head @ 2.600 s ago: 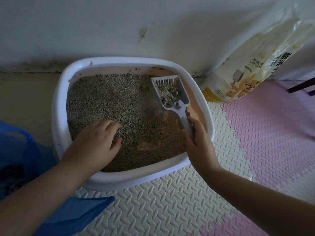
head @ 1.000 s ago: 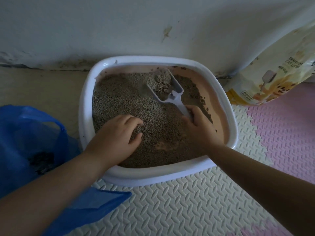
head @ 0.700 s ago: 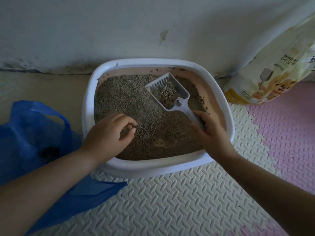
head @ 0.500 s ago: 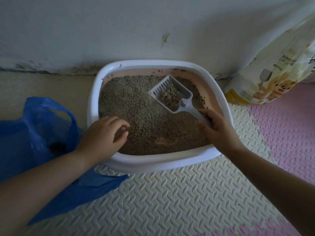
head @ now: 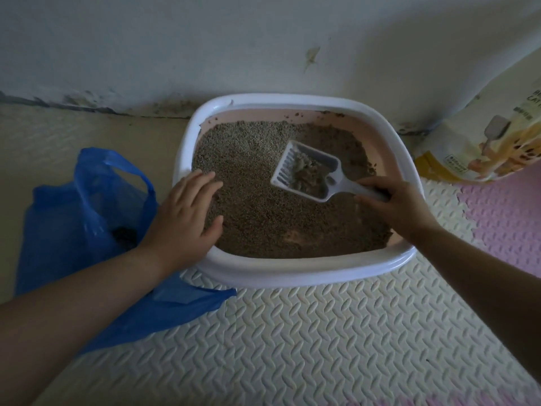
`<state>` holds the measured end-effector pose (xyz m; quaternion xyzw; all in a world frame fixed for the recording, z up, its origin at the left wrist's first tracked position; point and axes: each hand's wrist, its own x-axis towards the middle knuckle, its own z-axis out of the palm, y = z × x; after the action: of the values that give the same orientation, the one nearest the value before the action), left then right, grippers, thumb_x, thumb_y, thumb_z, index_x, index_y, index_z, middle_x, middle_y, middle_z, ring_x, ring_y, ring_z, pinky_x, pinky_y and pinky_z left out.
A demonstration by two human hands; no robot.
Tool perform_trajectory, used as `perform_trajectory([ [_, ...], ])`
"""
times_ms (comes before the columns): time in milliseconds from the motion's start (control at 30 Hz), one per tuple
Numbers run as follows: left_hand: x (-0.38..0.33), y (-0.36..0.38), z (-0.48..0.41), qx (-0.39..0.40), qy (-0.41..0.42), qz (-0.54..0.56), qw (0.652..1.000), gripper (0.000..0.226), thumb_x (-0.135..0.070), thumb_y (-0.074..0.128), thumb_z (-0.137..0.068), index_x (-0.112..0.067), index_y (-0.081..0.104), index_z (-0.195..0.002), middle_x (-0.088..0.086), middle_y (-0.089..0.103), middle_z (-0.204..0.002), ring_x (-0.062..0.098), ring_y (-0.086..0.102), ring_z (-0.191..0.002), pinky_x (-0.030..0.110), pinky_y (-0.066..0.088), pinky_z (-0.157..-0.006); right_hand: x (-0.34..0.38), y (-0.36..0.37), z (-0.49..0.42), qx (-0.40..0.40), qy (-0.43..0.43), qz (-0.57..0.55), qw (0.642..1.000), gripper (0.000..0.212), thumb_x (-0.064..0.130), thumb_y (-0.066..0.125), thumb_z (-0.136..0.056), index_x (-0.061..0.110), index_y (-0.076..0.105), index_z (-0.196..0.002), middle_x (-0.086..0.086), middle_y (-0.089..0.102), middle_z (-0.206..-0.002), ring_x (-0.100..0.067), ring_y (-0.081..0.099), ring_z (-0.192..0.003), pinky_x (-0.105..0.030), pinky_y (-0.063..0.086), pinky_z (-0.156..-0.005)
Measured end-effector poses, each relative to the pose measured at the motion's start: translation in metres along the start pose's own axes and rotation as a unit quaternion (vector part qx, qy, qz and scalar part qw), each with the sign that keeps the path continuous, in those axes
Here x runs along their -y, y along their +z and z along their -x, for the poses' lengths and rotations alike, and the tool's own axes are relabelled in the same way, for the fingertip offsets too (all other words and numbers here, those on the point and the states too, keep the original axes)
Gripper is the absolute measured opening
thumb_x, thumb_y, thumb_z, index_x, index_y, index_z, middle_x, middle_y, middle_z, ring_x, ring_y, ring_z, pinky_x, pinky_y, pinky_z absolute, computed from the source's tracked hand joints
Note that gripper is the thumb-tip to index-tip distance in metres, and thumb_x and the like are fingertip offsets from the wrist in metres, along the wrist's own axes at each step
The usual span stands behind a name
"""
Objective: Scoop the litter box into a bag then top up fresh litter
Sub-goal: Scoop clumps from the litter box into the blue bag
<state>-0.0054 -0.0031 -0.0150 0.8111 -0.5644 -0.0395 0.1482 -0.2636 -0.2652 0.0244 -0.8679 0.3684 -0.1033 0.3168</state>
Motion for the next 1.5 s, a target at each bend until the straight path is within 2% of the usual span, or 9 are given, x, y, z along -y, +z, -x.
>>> perform_trajectory([
  [100, -0.001, 0.001, 0.001, -0.010, 0.000, 0.013, 1.000, 0.059, -0.037, 0.033, -0.090, -0.004, 0.043, -0.138, 0.012, 0.038, -0.147, 0.028, 0.028, -0.140, 0.039, 0.019, -0.117, 0.013, 0.013, 0.006, -0.025, -0.017, -0.057, 0.998, 0.027, 0.033, 0.072, -0.077, 0.033, 0.065, -0.103, 0.015, 0.066, -0.090, -0.010, 0.065, -0.076, -0.033, 0.056, -0.070],
  [233, 0.000, 0.001, 0.001, -0.009, 0.003, 0.018, 1.000, 0.059, -0.036, 0.033, -0.090, -0.003, 0.042, -0.139, 0.012, 0.037, -0.147, 0.028, 0.027, -0.140, 0.037, 0.017, -0.117, 0.025, 0.016, 0.010, -0.040, -0.035, -0.079, 0.995, 0.024, 0.034, 0.072, -0.075, 0.038, 0.063, -0.097, 0.020, 0.064, -0.084, -0.001, 0.061, -0.068, -0.020, 0.052, -0.062],
  [367, 0.000, 0.003, 0.002, -0.018, -0.004, 0.023, 1.000, 0.062, -0.037, 0.033, -0.090, -0.002, 0.038, -0.142, 0.012, 0.034, -0.150, 0.027, 0.024, -0.142, 0.038, 0.018, -0.117, 0.028, 0.017, 0.012, -0.016, -0.063, -0.046, 0.997, 0.025, 0.024, 0.074, -0.077, 0.030, 0.066, -0.100, 0.021, 0.064, -0.086, 0.012, 0.059, -0.076, -0.002, 0.041, -0.067],
  [600, 0.000, 0.003, 0.002, -0.021, -0.012, 0.033, 0.999, 0.067, -0.041, 0.031, -0.090, -0.005, 0.029, -0.147, 0.009, 0.025, -0.155, 0.020, 0.014, -0.146, 0.033, 0.011, -0.118, 0.022, 0.010, 0.006, 0.009, -0.050, -0.053, 0.997, 0.024, 0.023, 0.074, -0.076, 0.034, 0.066, -0.097, 0.020, 0.064, -0.074, 0.002, 0.061, -0.067, -0.013, 0.047, -0.061],
  [700, 0.005, 0.000, 0.002, -0.027, -0.073, 0.077, 0.994, 0.070, -0.042, 0.041, -0.094, -0.012, 0.017, -0.152, 0.001, 0.010, -0.160, 0.012, 0.002, -0.147, 0.027, 0.003, -0.115, 0.021, 0.011, 0.000, 0.050, -0.058, 0.013, 0.997, 0.025, 0.026, 0.074, -0.077, 0.032, 0.067, -0.101, 0.017, 0.065, -0.076, 0.000, 0.061, -0.068, -0.015, 0.046, -0.061],
  [833, 0.021, -0.003, 0.003, -0.009, -0.162, 0.109, 0.981, 0.078, -0.039, 0.048, -0.094, -0.011, 0.005, -0.152, 0.004, 0.000, -0.161, 0.015, -0.002, -0.147, 0.033, 0.007, -0.118, 0.028, 0.019, -0.019, 0.103, -0.062, 0.129, 0.984, 0.025, 0.040, 0.069, -0.078, 0.035, 0.069, -0.102, 0.018, 0.063, -0.076, -0.002, 0.057, -0.066, -0.032, 0.050, -0.063],
  [1100, 0.019, 0.000, 0.007, -0.010, -0.177, 0.167, 0.970, 0.074, -0.039, 0.040, -0.097, -0.015, -0.003, -0.152, 0.003, -0.004, -0.160, 0.015, 0.001, -0.146, 0.024, 0.006, -0.113, 0.076, 0.052, -0.061, 0.167, -0.174, 0.304, 0.922, 0.019, 0.041, 0.060, -0.088, 0.032, 0.072, -0.101, 0.006, 0.065, -0.074, -0.015, 0.056, -0.064, -0.026, 0.039, -0.053],
  [1300, 0.023, 0.001, 0.005, 0.004, -0.162, 0.143, 0.976, 0.076, -0.043, 0.038, -0.094, -0.015, -0.002, -0.153, 0.002, -0.004, -0.160, 0.014, 0.000, -0.146, 0.023, 0.005, -0.113, 0.091, 0.098, -0.079, 0.148, -0.194, 0.264, 0.933, 0.020, 0.042, 0.059, -0.089, 0.032, 0.072, -0.100, 0.008, 0.058, -0.061, -0.008, 0.048, -0.051, -0.020, 0.025, -0.047],
  [1500, 0.021, -0.005, 0.004, 0.027, -0.167, 0.125, 0.978, 0.076, -0.043, 0.037, -0.095, -0.017, -0.006, -0.152, 0.001, -0.008, -0.160, 0.013, -0.004, -0.146, 0.024, 0.002, -0.113, 0.076, 0.108, -0.085, 0.170, -0.158, 0.151, 0.961, 0.029, 0.040, 0.066, -0.085, 0.031, 0.068, -0.113, 0.007, 0.068, -0.084, -0.014, 0.059, -0.071, -0.027, 0.043, -0.063],
])
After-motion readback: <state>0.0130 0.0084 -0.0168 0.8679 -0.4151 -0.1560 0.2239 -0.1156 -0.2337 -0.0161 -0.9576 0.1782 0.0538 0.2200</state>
